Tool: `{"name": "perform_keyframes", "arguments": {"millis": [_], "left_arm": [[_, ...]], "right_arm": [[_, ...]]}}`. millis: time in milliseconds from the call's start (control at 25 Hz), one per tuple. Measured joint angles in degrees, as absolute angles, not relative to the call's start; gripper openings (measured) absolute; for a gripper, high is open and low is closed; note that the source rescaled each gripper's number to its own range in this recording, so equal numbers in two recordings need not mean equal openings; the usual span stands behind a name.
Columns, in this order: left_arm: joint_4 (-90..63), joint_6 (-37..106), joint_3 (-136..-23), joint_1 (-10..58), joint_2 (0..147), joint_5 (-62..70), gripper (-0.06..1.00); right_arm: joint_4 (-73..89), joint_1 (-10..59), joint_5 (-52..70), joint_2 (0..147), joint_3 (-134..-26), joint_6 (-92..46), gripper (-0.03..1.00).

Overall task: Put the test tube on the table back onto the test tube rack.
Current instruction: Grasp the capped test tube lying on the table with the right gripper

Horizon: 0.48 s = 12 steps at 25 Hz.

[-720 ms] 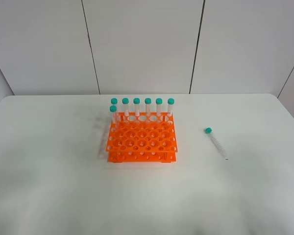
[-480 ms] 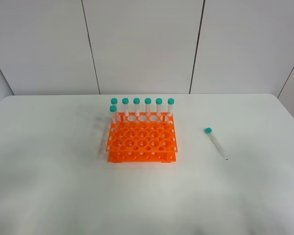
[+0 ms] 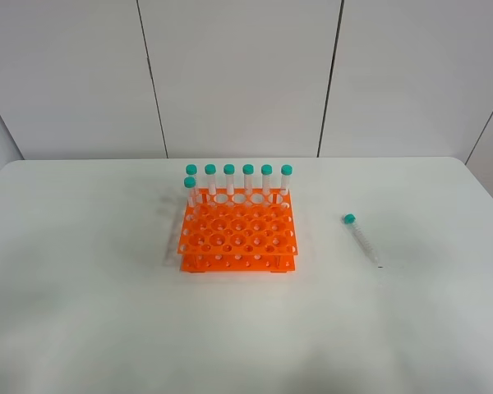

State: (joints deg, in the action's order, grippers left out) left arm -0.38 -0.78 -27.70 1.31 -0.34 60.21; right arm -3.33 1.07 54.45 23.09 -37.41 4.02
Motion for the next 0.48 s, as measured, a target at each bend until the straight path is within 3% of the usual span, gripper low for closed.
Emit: {"name": "perform_keyframes", "arguments": {"millis": [480], "left_arm": [[-0.4,-0.8,-27.7,1.3,-0.3,60.2,0.95]], "right_arm": [[-3.4,1.1,56.3,80.5,-63.0,-1.4,0.99]]}}
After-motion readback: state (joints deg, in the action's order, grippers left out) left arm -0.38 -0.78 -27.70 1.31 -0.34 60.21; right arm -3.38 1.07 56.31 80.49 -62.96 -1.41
